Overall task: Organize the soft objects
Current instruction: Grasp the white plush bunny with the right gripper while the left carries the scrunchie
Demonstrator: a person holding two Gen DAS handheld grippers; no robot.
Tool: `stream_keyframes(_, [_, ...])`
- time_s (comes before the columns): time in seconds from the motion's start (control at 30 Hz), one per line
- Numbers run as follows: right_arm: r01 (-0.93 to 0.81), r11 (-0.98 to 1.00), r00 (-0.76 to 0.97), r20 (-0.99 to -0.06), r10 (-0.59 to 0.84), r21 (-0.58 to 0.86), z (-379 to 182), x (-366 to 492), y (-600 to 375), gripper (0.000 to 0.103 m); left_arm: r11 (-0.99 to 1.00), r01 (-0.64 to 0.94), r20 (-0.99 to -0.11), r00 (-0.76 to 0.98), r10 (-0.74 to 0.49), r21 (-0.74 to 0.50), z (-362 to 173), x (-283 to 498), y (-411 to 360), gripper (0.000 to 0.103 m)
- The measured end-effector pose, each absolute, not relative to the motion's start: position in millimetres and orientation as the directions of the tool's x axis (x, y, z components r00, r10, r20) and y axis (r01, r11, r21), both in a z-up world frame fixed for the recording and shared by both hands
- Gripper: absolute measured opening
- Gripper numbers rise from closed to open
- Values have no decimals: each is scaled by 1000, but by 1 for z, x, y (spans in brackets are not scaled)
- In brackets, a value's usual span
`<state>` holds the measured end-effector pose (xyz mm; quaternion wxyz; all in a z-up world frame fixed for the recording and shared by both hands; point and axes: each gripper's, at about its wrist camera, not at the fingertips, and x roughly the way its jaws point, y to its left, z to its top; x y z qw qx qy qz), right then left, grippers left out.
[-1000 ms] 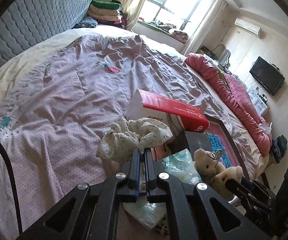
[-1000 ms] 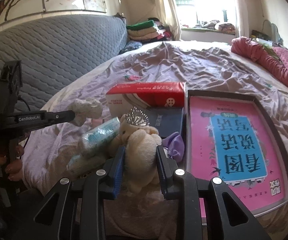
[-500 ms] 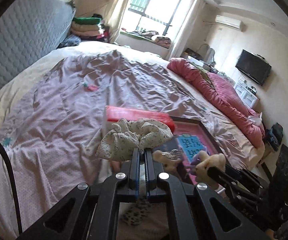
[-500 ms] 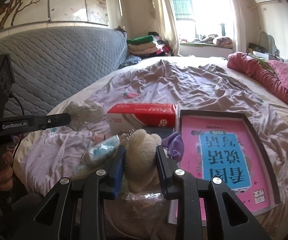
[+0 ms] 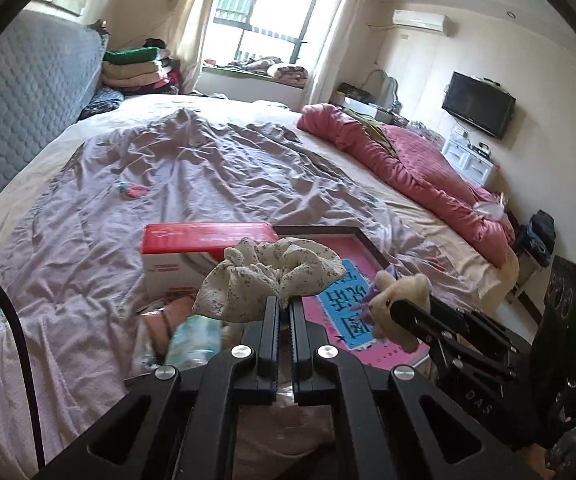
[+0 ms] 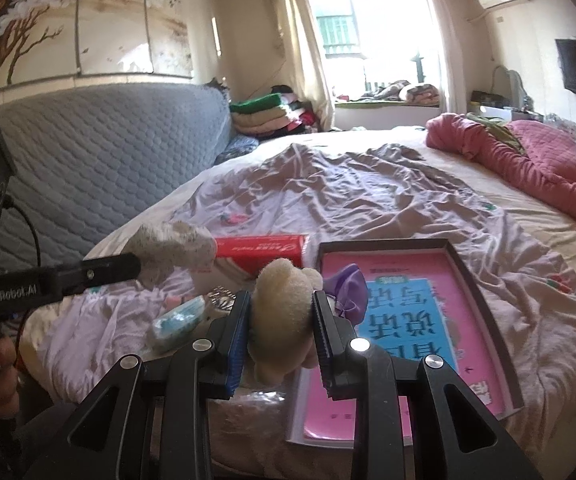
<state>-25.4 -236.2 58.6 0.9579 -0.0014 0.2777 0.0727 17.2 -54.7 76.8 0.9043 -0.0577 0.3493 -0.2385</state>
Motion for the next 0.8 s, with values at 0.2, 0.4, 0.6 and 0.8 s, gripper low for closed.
stream_keyframes(0.2, [-90, 995, 852, -514, 104, 53, 66, -32, -260, 31, 868, 431, -616, 622, -484, -246, 78, 12, -83, 4])
stream_keyframes(0.4, [-42, 998, 858, -511, 64, 54, 68, -35, -282, 31, 853, 471, -638, 591, -494, -224, 72, 10, -110, 4])
stream_keyframes(0.6, [15, 998, 856, -516, 21, 67, 66, -38, -306, 31, 838, 504, -668, 552, -499, -209, 59, 13, -136, 4])
stream_keyframes(0.8, [58, 996, 854, -520, -15, 65, 63, -41, -326, 31, 826, 533, -699, 520, -491, -184, 43, 19, -161, 4])
